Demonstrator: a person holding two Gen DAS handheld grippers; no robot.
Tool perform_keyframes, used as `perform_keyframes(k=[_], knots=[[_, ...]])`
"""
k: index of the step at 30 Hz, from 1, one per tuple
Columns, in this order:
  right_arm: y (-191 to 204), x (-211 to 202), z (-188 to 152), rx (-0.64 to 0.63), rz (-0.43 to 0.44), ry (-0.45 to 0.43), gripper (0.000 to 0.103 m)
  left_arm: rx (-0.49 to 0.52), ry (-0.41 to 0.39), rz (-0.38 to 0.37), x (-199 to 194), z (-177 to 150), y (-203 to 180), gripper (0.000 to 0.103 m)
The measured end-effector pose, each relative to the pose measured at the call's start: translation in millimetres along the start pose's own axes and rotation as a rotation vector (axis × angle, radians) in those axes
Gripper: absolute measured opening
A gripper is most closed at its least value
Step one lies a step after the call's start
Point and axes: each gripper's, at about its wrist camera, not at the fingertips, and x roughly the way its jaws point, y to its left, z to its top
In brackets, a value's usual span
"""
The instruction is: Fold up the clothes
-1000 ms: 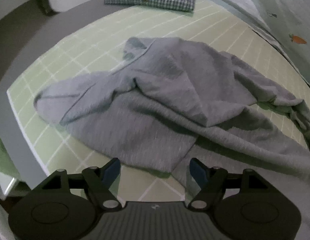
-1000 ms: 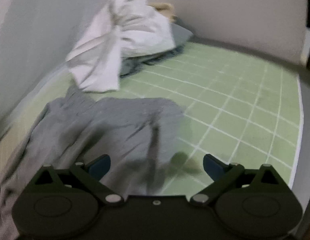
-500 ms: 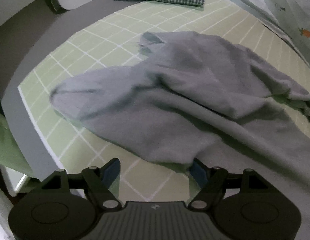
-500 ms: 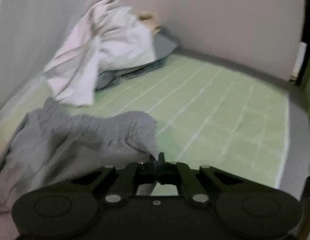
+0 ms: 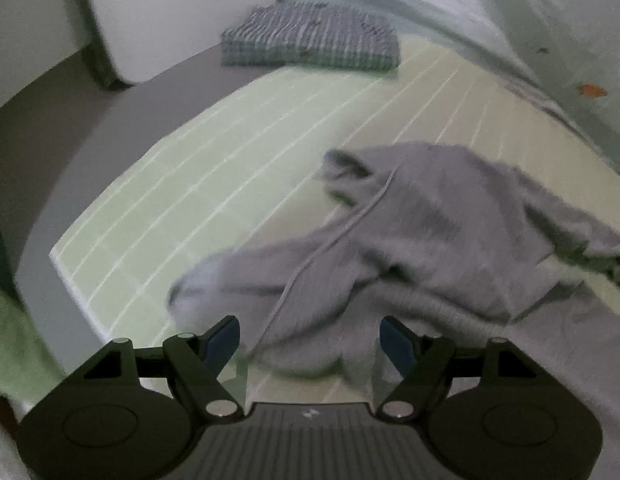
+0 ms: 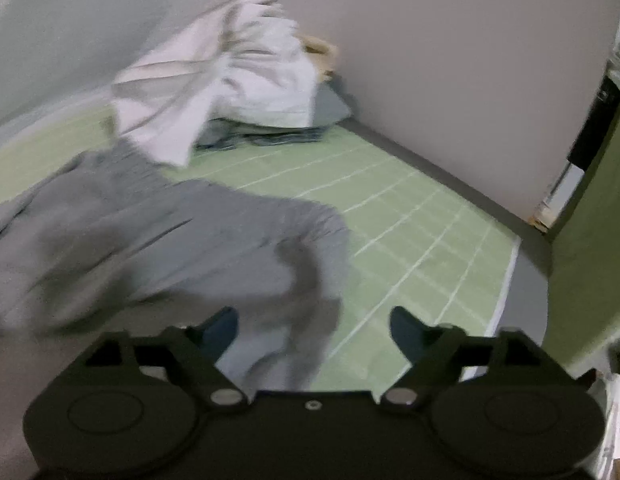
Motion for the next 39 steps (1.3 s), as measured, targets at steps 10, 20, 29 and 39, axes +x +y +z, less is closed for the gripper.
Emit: perform_keyframes(k=[10,20,29,39], knots=[[73.6,-52.3,-23.3,-0.149,0.100,-0.040,0.096,0.096,-0.013,-0.163,31.9,38.6,-25.3,0.078],[150.5,-59.0,-12.5,-0.238,0.141,-0.060,0.096,0.018,0.035,-0.221,79.0,64.6,-19.4,0.041],[210.0,-61.3,-6.8,-0.348,0.216,-0.056,0.096,-0.267,-0.083,-0.082,82.7,105.9,49.4,0.001],[261.4,-84.4,-3.0,-0.387,0.418,-0.084,0.096,-0.153,-0.121,-0.022,68.6,123.6,38.3,0.040]])
